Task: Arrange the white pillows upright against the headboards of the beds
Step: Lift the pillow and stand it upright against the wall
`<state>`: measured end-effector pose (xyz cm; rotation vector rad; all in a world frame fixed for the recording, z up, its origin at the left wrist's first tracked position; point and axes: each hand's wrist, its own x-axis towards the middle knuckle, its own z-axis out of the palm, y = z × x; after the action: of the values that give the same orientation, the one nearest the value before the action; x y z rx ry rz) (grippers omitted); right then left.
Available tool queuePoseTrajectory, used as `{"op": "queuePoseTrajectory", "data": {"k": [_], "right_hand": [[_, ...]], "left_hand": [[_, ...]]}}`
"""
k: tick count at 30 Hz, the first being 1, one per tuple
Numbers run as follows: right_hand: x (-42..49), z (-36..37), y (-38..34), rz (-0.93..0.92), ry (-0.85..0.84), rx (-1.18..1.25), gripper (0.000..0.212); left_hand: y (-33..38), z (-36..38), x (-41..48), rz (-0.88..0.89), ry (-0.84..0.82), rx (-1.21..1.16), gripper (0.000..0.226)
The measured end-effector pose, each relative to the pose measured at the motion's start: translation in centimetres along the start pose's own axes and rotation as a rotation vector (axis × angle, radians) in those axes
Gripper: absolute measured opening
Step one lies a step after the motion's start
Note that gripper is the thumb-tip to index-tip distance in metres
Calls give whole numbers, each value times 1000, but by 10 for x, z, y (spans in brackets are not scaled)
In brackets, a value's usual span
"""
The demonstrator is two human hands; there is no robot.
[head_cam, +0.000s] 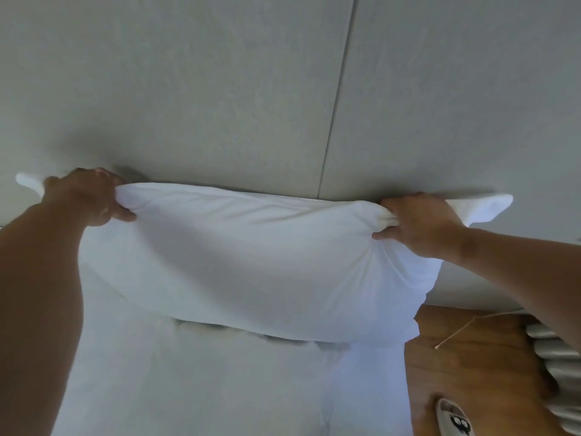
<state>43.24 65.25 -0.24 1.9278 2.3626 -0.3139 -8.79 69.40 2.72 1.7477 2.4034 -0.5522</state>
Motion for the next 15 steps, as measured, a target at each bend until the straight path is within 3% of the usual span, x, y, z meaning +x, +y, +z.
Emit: {"op": "queuePoseTrajectory", "data": {"k": [5,9,15], "right_hand": [[2,-5,-8,1,4,2,34],[1,6,-8,32,-51,-7,44],[4,5,-3,50,-115,25,53]], "left_hand": [[-37,11,30,-21,-1,-13,66],[0,21,12,-32,-55,56,104],[27,12,-16,-24,6,120,90]]}}
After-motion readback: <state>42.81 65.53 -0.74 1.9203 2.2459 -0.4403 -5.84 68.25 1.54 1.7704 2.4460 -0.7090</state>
